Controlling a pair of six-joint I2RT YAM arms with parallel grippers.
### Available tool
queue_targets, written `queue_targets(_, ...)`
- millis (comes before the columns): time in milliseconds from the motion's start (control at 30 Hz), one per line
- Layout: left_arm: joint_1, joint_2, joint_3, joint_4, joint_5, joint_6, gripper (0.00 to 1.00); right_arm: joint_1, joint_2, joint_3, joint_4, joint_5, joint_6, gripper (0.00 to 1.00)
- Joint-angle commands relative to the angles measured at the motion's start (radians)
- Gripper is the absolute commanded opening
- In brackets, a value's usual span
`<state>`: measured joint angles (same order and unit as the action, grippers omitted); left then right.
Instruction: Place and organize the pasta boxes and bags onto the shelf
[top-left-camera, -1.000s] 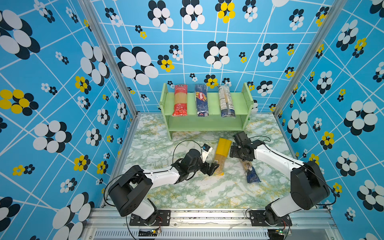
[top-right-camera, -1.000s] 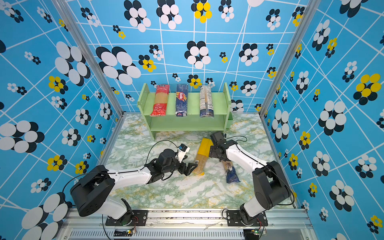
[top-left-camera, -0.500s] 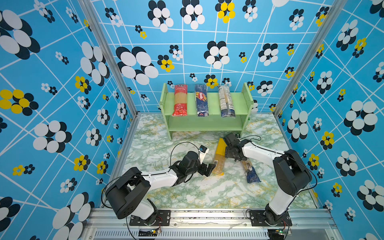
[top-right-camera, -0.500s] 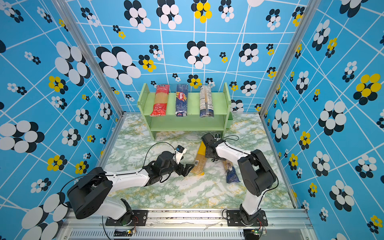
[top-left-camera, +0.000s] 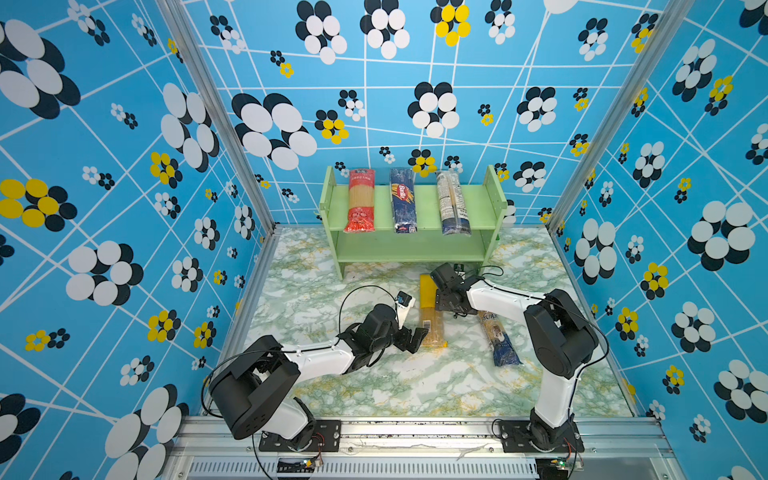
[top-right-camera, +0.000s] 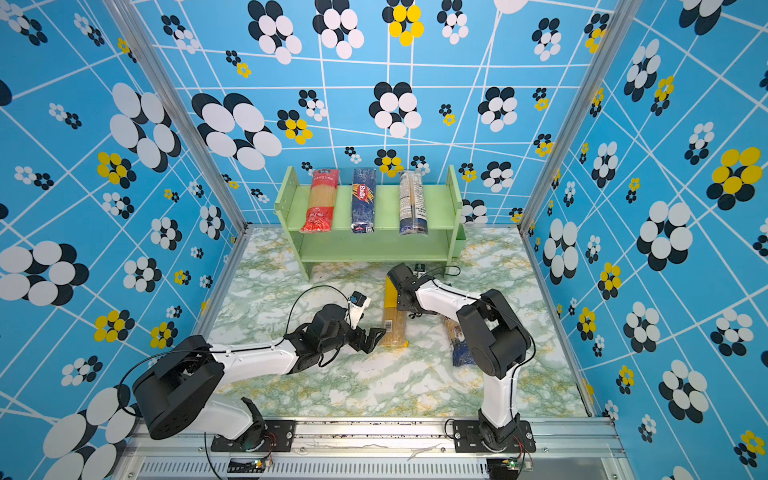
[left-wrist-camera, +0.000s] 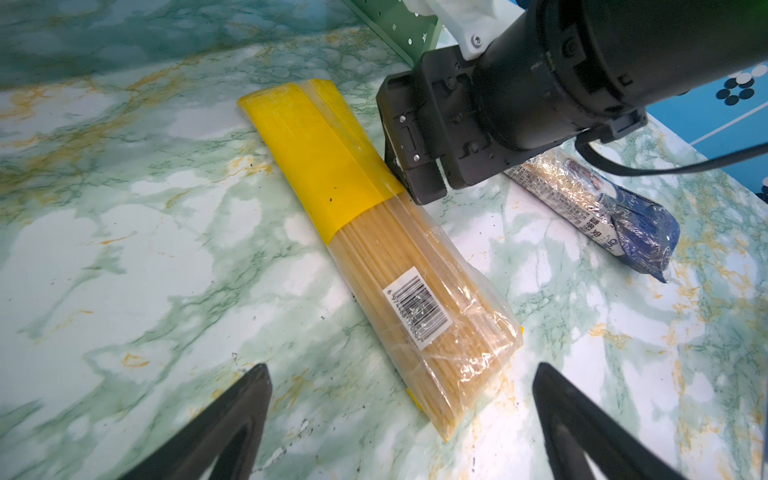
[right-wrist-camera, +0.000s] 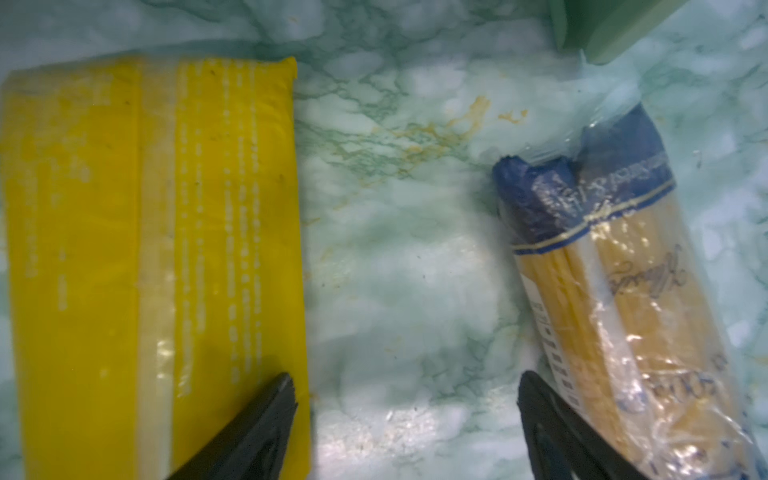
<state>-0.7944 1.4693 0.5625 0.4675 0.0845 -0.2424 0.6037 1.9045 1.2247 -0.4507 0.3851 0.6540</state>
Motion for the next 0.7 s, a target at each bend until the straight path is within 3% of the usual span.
queue_targets(0, -0.006, -0.006, -0.015, 0.008, -0.021, -0.007, 0.99, 0.022, 0.015, 0.008, 0.033, -0.082, -0.014, 0.87)
queue_targets(400, -0.013, 0.015, -0.012, 0.0, -0.112, -0.05, 0.99, 0.016, -0.126, -0.094, -0.067, -0.019, -0.134, 0.88)
queue_targets(667, -0.013, 0.001, -0.042, 0.012, -0.136, -0.09, 0.99, 0.024, -0.2, -0.21, -0.082, -0.106, -0.149, 0.87)
